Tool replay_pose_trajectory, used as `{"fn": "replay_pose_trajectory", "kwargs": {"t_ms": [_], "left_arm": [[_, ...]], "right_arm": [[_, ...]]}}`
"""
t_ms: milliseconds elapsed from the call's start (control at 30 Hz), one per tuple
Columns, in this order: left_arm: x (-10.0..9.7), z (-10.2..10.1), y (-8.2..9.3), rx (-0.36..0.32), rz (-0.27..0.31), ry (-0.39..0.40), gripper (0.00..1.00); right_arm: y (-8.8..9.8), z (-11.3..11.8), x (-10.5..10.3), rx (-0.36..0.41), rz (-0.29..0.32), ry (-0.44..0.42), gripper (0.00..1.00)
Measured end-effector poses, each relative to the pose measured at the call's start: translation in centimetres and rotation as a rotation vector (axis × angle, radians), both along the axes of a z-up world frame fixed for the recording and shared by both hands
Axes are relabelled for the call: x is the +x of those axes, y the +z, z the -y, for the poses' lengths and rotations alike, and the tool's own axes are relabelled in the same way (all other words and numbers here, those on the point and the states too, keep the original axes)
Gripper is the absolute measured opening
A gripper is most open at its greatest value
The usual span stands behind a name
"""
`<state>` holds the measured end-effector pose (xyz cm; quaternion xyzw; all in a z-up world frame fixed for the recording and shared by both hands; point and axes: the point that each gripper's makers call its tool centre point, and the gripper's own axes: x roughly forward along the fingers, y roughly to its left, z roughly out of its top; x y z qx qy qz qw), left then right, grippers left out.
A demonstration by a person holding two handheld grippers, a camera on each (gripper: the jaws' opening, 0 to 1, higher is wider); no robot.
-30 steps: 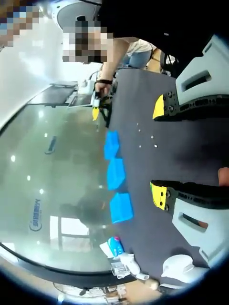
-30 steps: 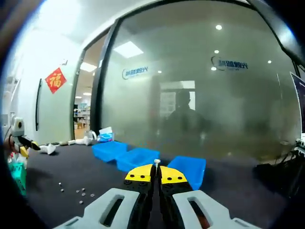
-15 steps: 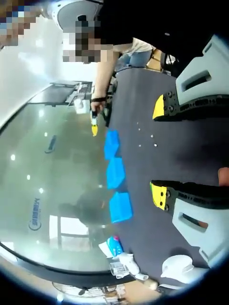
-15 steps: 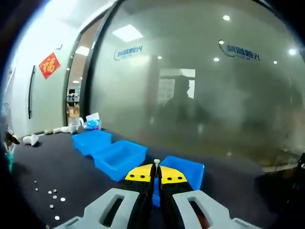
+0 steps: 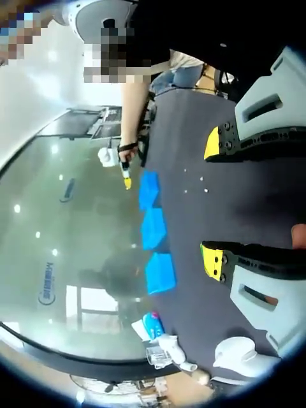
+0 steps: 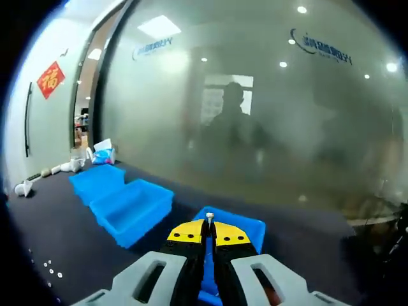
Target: Sort the screws, nuts, and washers into the corresponding bins
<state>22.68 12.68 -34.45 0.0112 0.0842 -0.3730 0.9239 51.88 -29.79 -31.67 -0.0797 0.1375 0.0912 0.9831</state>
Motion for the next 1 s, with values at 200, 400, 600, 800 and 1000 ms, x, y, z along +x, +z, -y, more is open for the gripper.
{"fn": "replay_pose_trajectory", "kwargs": {"t_ms": [200, 400, 600, 800, 1000], "left_arm": [[0.0, -0.3, 0.2, 0.002, 0.006, 0.01, 0.48], [0.0, -0.4, 0.2, 0.004, 0.005, 0.017, 0.48], [0.0, -0.3, 0.4, 0.008, 0.007, 0.016, 0.48], [0.0, -0.1, 0.4, 0.01, 0.006, 0.012, 0.48], [0.0, -0.2, 0.4, 0.008, 0.007, 0.014, 0.48]], "right_arm": [[-1.6, 0.4, 0.0, -0.012, -0.065, 0.005, 0.01], [-2.3, 0.2, -0.1, -0.033, -0.075, 0.018, 0.04], [-1.8, 0.0, 0.0, -0.071, -0.028, 0.029, 0.29], [-1.7, 0.0, -0.4, -0.044, -0.013, 0.028, 0.37], [-1.6, -0.6, -2.1, -0.011, 0.001, 0.054, 0.36]]}}
